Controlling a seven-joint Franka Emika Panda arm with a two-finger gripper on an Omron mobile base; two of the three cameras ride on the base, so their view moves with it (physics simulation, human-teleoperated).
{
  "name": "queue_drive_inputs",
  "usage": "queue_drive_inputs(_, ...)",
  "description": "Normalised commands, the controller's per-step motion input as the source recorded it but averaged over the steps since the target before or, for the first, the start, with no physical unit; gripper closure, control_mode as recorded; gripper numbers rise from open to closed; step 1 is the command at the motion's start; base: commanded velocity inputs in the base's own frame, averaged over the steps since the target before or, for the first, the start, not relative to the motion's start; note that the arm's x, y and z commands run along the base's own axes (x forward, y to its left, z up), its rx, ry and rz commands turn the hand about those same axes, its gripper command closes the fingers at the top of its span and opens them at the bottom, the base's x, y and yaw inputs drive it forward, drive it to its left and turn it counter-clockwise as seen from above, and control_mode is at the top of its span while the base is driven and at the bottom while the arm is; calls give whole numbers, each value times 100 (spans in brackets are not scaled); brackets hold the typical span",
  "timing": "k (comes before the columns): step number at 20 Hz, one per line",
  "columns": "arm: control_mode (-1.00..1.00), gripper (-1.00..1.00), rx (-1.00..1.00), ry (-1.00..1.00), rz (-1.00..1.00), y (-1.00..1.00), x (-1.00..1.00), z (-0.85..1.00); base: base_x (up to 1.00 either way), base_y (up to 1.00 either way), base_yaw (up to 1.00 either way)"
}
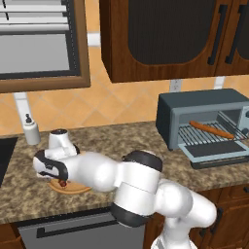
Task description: Pick up the kebab skewer and baguette bread, and place them inside the toaster oven. Close the toaster oven door and start by setting the timer.
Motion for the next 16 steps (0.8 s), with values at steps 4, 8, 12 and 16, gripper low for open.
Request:
queue_drive_inputs(4, -100, -100, 0, 0, 0, 13, -3, -6, 0, 0, 0)
queue_drive_inputs(8, -100, -100, 0, 0, 0, -11, -35, -6, 0, 0, 0)
queue_drive_inputs(12, -100, -100, 0, 0, 0, -12, -41, -5, 0, 0, 0)
queue_drive_inputs(16, -100, -100, 0, 0, 0, -21, -27, -10, 0, 0, 0)
